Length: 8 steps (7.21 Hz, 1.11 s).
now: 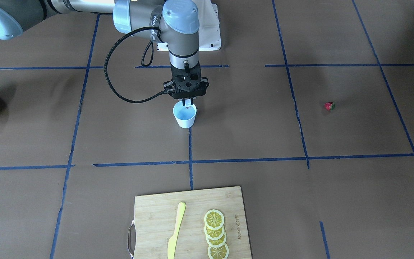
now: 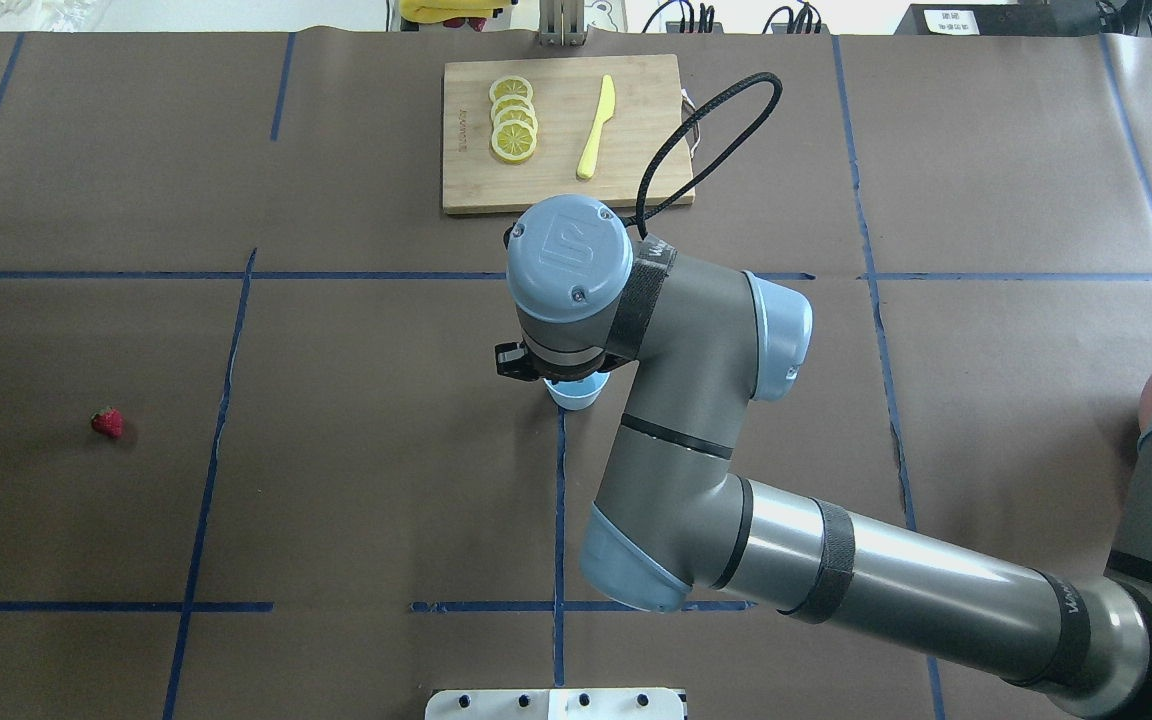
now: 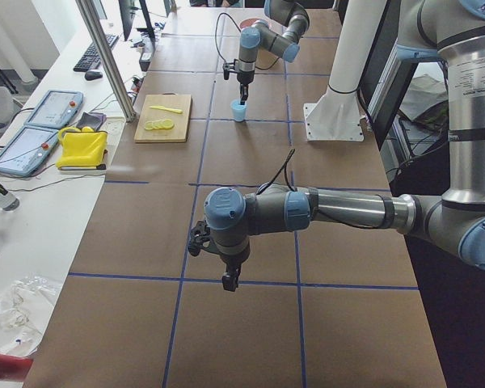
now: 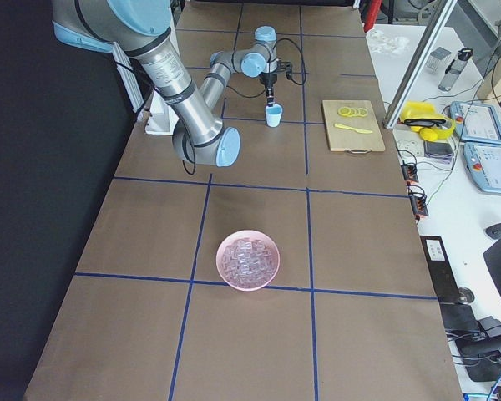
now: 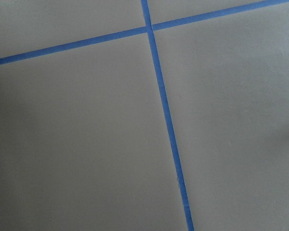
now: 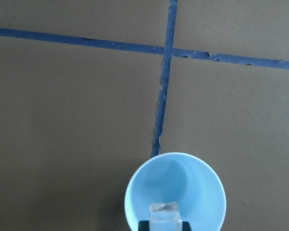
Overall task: Put ice and strawberries in cup
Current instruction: 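Open the right gripper to drop the ice cube into the cup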
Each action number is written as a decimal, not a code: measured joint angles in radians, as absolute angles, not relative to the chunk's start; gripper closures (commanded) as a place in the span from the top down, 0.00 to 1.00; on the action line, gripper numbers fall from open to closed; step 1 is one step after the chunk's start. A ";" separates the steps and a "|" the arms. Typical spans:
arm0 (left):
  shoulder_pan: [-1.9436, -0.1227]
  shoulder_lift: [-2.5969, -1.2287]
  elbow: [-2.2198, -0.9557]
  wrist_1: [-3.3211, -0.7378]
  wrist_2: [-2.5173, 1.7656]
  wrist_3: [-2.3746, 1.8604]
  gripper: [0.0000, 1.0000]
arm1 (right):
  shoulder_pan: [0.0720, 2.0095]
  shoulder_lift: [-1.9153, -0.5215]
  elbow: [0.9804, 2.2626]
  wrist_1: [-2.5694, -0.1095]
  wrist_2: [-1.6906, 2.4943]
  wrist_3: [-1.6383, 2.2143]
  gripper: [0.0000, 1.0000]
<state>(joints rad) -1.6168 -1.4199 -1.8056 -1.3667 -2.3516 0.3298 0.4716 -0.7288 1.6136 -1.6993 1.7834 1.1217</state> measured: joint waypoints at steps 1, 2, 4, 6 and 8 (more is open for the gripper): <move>-1.617 -1.419 -1.806 -1.367 -2.352 0.330 1.00 | 0.471 -0.730 1.614 -1.711 1.776 1.121 0.22; -1.617 -1.419 -1.806 -1.367 -2.352 0.330 1.00 | 0.471 -0.731 1.615 -1.717 1.772 1.120 0.80; -1.617 -1.419 -1.807 -1.368 -2.352 0.330 1.00 | 0.470 -0.734 1.617 -1.720 1.760 1.122 0.96; -1.617 -1.419 -1.811 -1.368 -2.352 0.330 1.00 | 0.470 -0.732 1.616 -1.720 1.755 1.122 0.96; -1.617 -1.420 -1.814 -1.368 -2.352 0.330 1.00 | 0.471 -0.733 1.620 -1.720 1.756 1.122 0.98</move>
<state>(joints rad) -1.6168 -1.4196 -1.8137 -1.3683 -2.3516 0.3298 0.4714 -0.7332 1.6198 -1.7199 1.7562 1.1215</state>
